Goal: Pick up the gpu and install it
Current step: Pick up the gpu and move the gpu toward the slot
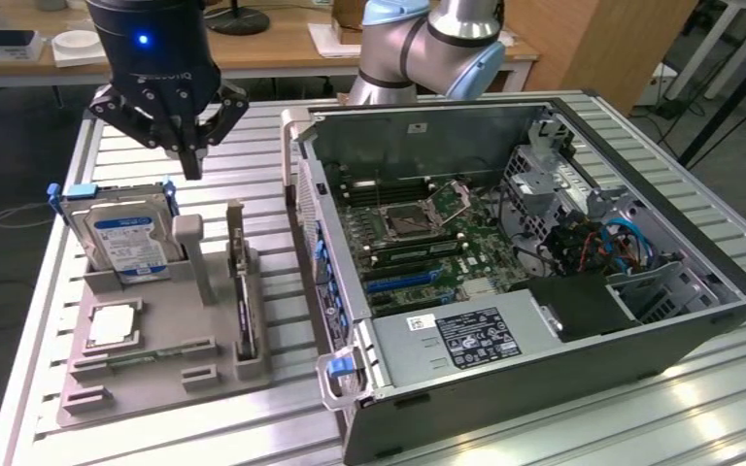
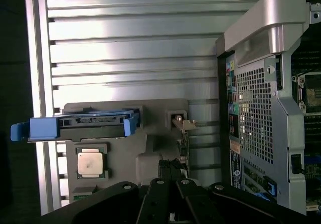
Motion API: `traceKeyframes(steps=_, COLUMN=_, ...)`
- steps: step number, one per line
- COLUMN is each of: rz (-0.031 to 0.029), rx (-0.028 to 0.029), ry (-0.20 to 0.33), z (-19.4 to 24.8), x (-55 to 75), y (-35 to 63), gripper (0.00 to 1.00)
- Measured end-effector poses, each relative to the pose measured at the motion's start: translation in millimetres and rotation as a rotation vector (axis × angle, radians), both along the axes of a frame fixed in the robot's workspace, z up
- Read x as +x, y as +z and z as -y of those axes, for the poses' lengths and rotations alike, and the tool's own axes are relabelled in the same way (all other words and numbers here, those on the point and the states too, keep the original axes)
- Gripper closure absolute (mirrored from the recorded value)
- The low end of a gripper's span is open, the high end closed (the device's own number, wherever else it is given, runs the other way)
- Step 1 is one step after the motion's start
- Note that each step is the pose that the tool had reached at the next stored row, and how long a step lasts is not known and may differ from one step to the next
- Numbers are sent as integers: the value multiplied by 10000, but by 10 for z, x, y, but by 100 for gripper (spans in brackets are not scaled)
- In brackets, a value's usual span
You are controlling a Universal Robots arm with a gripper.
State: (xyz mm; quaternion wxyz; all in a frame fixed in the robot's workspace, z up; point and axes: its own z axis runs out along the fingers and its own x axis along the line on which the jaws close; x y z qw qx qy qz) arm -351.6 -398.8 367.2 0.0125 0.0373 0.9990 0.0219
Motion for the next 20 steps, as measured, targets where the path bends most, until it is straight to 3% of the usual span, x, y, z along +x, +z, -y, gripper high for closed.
traceKeyframes(steps=9, rz=1, rx=-61, ry=-1, z=1, x=-1, y=-160, gripper=89)
traceKeyframes(steps=13, rz=0, rx=-63, ry=1, z=4, x=-1, y=-162, gripper=89)
traceKeyframes(steps=15, rz=-1, rx=-63, ry=0, z=52, x=-1, y=-169, gripper=89)
traceKeyframes(steps=20, rz=1, rx=-62, ry=0, z=256, x=5, y=-244, gripper=89)
